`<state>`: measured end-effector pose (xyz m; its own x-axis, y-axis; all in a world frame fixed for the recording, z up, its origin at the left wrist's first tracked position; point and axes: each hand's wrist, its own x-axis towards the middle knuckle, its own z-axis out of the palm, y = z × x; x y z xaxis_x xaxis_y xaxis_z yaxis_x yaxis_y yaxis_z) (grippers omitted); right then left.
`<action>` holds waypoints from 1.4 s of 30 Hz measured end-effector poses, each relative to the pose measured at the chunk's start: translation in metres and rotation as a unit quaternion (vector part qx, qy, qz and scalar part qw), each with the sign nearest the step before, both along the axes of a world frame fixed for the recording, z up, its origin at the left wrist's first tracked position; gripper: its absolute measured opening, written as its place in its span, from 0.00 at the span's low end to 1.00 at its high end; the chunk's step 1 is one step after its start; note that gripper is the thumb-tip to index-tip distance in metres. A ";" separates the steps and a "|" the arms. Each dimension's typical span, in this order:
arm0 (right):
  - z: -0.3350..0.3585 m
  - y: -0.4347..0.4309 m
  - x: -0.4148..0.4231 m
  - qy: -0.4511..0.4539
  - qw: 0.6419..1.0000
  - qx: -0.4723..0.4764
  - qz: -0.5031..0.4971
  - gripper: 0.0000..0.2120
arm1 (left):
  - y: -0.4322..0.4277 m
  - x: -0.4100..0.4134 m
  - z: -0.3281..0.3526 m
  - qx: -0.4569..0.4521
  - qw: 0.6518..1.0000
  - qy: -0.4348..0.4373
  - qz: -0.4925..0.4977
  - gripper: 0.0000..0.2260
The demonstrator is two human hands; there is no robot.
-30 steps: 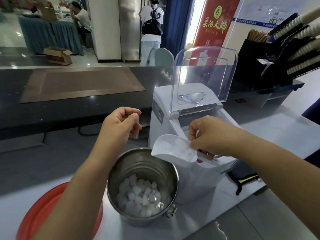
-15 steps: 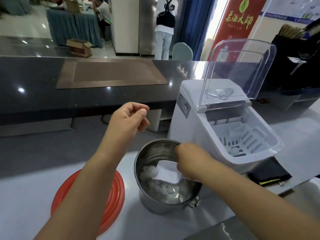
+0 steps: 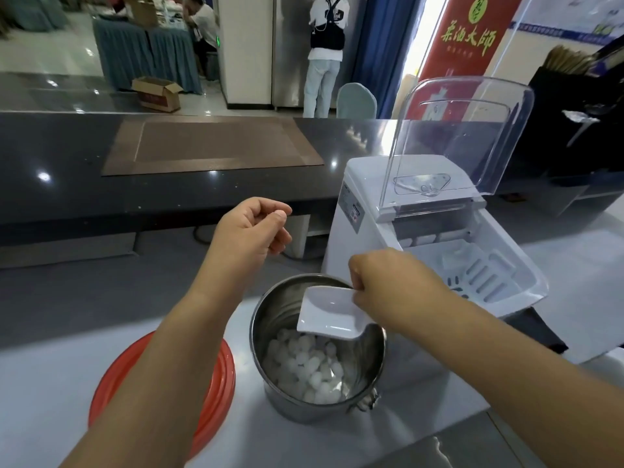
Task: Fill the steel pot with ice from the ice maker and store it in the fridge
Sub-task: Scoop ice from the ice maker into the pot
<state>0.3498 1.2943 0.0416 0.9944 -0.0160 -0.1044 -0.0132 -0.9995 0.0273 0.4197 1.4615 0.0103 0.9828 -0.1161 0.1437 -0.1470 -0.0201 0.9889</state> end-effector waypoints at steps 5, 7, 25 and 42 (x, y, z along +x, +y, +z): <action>0.033 -0.023 -0.002 -0.037 0.998 0.058 -0.010 0.05 | -0.022 0.001 0.004 -0.007 1.000 0.004 -0.011 0.06; 0.044 -0.038 -0.001 -0.042 0.996 0.080 -0.025 0.05 | -0.034 0.001 0.005 -0.002 1.000 0.003 -0.017 0.06; 0.051 -0.184 0.015 -0.075 0.975 -0.197 -0.074 0.08 | -0.121 0.015 0.003 -0.015 0.999 0.012 -0.033 0.05; 0.013 -0.192 0.021 0.022 0.966 -0.255 0.041 0.16 | -0.145 0.017 -0.003 0.022 1.000 -0.008 0.007 0.05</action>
